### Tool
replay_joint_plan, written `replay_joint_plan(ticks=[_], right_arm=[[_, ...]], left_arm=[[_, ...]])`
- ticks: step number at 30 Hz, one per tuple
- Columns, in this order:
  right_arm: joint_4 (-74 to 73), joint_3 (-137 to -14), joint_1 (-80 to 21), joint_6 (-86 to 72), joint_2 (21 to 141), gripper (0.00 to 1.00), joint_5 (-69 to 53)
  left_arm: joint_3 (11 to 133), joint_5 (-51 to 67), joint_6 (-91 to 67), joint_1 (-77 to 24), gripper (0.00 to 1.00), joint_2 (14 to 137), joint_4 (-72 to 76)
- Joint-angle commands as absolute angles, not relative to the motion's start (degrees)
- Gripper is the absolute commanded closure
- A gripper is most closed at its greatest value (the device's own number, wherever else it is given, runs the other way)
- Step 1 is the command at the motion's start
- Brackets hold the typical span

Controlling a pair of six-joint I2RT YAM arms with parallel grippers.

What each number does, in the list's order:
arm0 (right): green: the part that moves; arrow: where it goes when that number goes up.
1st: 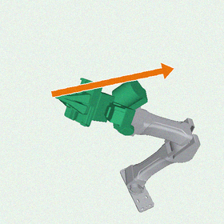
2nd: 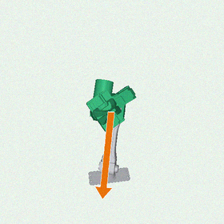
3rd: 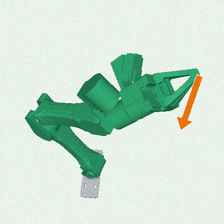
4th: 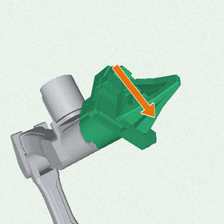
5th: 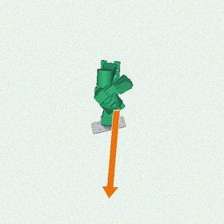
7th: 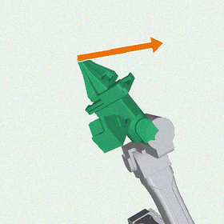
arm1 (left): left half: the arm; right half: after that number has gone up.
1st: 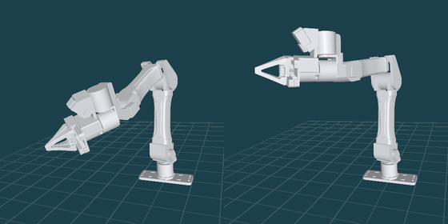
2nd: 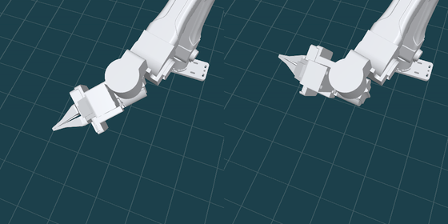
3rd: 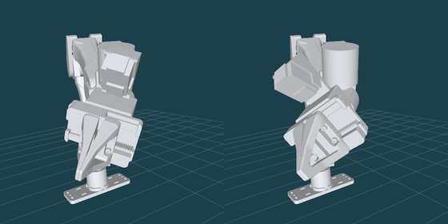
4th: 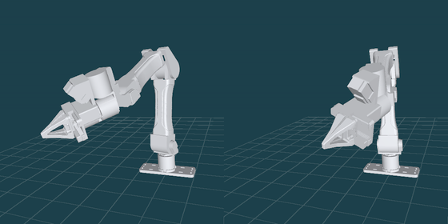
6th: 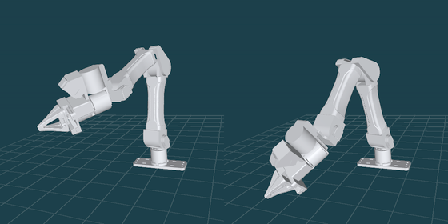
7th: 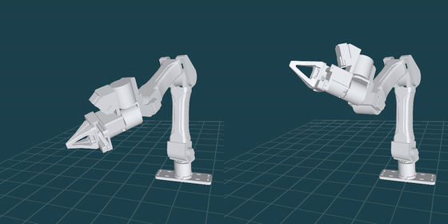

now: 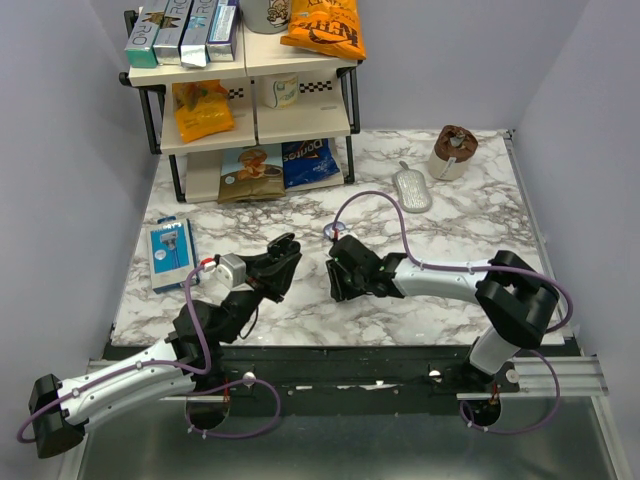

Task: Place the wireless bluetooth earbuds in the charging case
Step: Pick up the earbud from the center of the board.

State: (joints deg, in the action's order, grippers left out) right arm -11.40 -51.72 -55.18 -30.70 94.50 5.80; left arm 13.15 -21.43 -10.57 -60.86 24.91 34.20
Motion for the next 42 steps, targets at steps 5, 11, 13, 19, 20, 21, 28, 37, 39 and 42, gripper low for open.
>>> replay_joint_plan(ticks=[5, 11, 13, 19, 20, 21, 28, 37, 39, 42], right_arm=[[-15.91, -52.03, -55.55, -28.48, 93.87, 0.53, 9.23], [-16.35, -51.77, -55.55, -28.74, 93.17, 0.55, 10.81], [-16.35, -51.68, -55.55, -28.74, 92.73, 0.55, 11.6], [-16.44, -50.8, -55.63, -28.92, 90.7, 0.58, 12.57], [-16.44, -50.8, -55.55, -28.57, 90.62, 0.6, 12.57], [-16.44, -50.8, -55.63, -28.39, 90.62, 0.6, 12.66], [-15.39, -50.1, -55.55, -27.07, 89.83, 0.65, 12.13], [-13.8, -53.52, -58.18, -24.17, 89.73, 0.54, 8.7], [-14.06, -54.05, -58.18, -24.52, 91.57, 0.54, 7.91], [-14.5, -54.32, -58.27, -25.49, 93.07, 0.54, 7.74]], left_arm=[[12.39, -22.15, -10.9, -61.0, 1.0, 25.05, 36.12], [12.48, -22.06, -11.07, -61.0, 1.0, 24.79, 35.69], [12.31, -22.15, -11.07, -60.91, 1.0, 24.7, 35.6], [12.39, -22.06, -10.99, -60.91, 1.0, 24.87, 35.68], [12.39, -21.89, -11.07, -60.91, 1.0, 24.96, 35.77], [12.39, -21.8, -11.07, -61.0, 1.0, 24.96, 35.86], [12.48, -21.45, -11.16, -60.91, 1.0, 25.58, 36.03], [12.13, -21.8, -11.42, -61.0, 1.0, 25.58, 36.83], [12.04, -21.8, -11.69, -61.0, 1.0, 25.58, 36.91], [12.04, -21.71, -11.69, -61.0, 1.0, 25.14, 36.48]])
